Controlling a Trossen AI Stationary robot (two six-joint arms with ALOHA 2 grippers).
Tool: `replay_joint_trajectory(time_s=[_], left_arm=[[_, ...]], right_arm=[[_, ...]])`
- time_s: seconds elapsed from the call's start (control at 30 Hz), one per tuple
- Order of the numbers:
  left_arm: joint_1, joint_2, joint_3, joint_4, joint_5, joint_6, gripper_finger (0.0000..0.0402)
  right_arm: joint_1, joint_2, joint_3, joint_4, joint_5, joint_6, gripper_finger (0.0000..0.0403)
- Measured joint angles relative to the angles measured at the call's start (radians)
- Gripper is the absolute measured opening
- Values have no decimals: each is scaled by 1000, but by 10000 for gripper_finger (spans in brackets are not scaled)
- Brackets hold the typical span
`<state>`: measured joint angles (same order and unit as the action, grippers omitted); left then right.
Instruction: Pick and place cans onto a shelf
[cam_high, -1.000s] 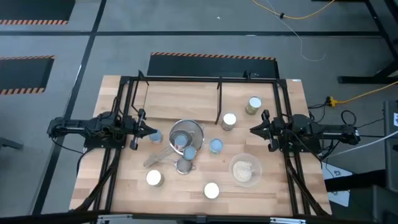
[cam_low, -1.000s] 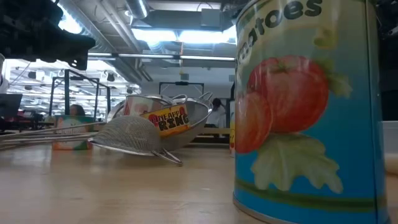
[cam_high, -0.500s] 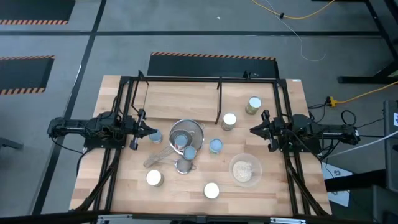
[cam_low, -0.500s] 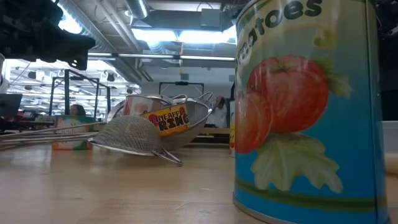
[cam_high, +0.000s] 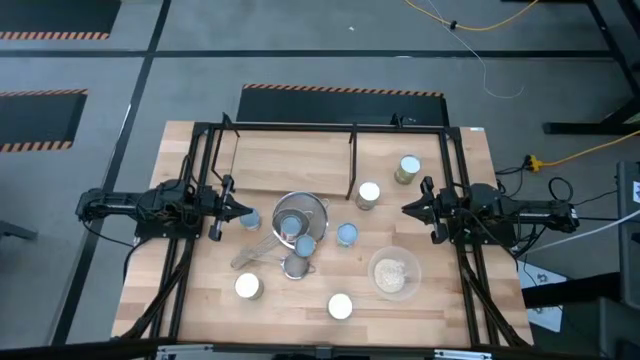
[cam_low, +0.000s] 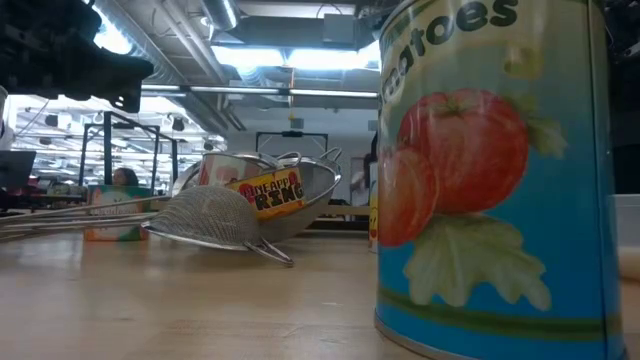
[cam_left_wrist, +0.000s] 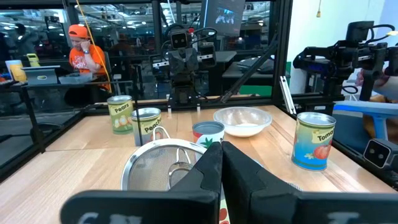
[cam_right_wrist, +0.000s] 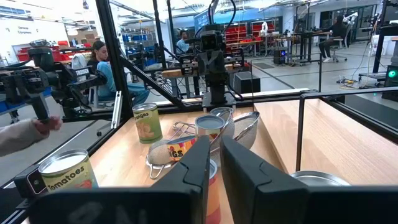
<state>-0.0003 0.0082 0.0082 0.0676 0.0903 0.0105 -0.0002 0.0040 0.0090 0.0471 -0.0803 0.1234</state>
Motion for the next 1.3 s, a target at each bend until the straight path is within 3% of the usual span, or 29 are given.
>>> replay_joint_trajectory(time_s=[0.83, 1.0, 1.3], left_arm=[[0, 0, 0, 0, 0, 0, 0], [0, 0, 0, 0, 0, 0, 0], [0, 0, 0, 0, 0, 0, 0]], right_arm=[[1, 0, 0, 3, 0, 28, 49], [1, 0, 0, 4, 0, 90, 85], [1, 0, 0, 61, 1, 134, 188]])
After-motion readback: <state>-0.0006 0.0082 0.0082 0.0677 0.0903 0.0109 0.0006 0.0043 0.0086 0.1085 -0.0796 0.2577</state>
